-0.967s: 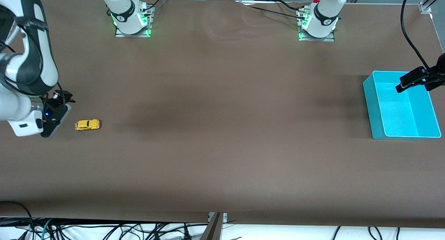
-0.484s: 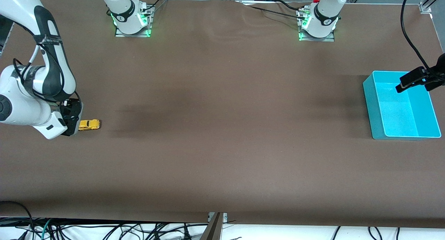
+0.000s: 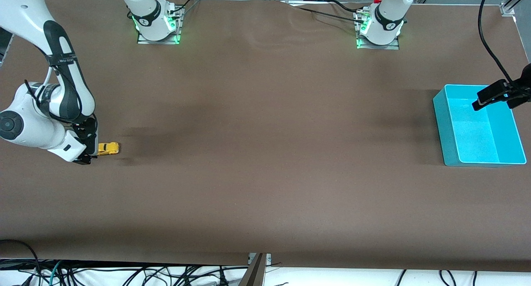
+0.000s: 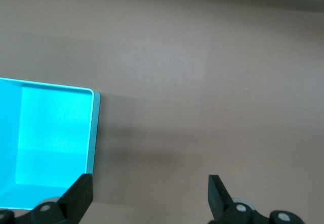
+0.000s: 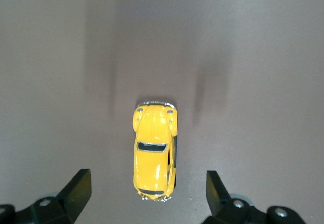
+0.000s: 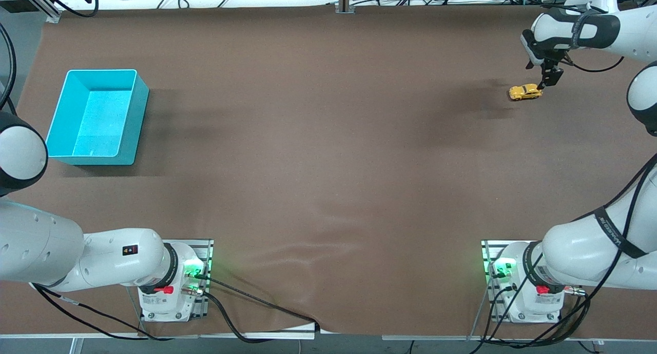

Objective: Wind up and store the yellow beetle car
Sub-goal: 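Close the right gripper on the yellow car's body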

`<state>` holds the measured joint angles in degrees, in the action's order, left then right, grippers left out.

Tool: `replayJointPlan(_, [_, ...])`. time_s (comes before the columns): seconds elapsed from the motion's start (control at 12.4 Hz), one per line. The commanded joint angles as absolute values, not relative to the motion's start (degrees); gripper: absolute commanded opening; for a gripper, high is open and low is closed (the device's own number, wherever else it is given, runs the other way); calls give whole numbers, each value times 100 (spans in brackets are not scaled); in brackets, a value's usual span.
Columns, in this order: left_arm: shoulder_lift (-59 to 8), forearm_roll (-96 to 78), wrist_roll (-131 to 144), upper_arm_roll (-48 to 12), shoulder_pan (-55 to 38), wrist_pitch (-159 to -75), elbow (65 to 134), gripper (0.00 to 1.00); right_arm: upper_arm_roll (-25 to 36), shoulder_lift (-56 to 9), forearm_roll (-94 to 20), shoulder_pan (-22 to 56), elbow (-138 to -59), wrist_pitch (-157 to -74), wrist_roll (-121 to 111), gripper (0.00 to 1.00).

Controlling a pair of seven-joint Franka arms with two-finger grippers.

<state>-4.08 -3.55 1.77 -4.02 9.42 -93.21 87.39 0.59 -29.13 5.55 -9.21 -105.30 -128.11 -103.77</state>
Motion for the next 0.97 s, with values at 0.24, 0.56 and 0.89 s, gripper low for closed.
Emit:
replayJointPlan(0.24, [-387, -387, 79, -413, 967, -9360, 8728, 100, 9, -3058, 353, -1107, -10748, -13209, -11134, 100])
replayJointPlan(0.56, [-387, -387, 79, -413, 967, -9360, 8728, 100, 9, -3059, 264, -1116, -10925, -13579, -11355, 100])
replayJointPlan(0.89, [-387, -387, 79, -413, 967, -9360, 8728, 100, 9, -3059, 264, -1195, -11065, -13825, -11592, 92])
